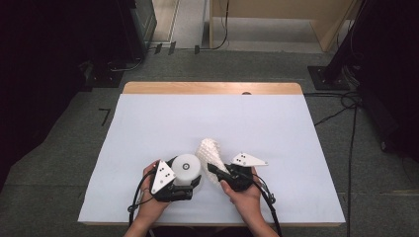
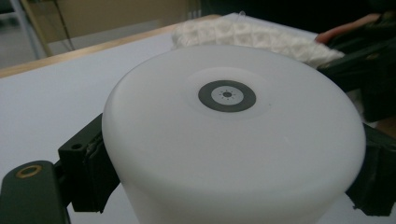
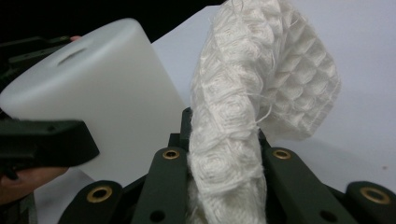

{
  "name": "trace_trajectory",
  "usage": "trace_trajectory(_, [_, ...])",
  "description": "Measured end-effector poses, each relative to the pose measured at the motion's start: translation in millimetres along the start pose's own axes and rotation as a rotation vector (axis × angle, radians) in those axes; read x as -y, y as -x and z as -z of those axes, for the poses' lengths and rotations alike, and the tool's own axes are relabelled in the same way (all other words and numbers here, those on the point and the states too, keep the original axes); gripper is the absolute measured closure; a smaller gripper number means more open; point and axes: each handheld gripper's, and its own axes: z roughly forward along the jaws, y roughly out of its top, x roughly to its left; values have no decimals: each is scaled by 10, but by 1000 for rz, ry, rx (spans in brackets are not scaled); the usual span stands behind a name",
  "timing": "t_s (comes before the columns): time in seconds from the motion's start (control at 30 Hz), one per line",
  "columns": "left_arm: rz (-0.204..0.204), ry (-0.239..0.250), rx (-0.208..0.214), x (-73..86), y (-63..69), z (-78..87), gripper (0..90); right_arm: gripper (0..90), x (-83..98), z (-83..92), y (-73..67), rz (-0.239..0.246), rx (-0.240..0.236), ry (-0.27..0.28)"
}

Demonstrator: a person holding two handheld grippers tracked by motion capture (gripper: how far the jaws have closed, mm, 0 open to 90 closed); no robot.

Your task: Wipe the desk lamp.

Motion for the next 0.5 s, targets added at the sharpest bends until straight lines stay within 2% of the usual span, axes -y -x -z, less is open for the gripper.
trace_trajectory(0.1, [-6, 7, 52, -4, -57, 16, 91, 779, -25, 4, -64, 1, -38, 7])
trace_trajectory(0.17, [-22, 1, 62, -5, -60, 13, 91, 779, -76, 41, -131, 8, -69, 25])
trace_trajectory(0.23, [-16, 4, 68, -12, -65, 7, 91, 779, -147, 115, -199, 37, -86, 62])
trace_trajectory(0.37, [-19, 23, 80, -36, -58, 17, 91, 779, -261, 271, -278, 57, -105, 139])
trace_trajectory(0.4, [-23, 25, 80, -46, -53, 17, 91, 779, -259, 273, -279, 62, -105, 137])
trace_trajectory(0.5, [-28, 30, 72, -80, -47, 9, 91, 779, -161, 184, -240, 52, -76, 78])
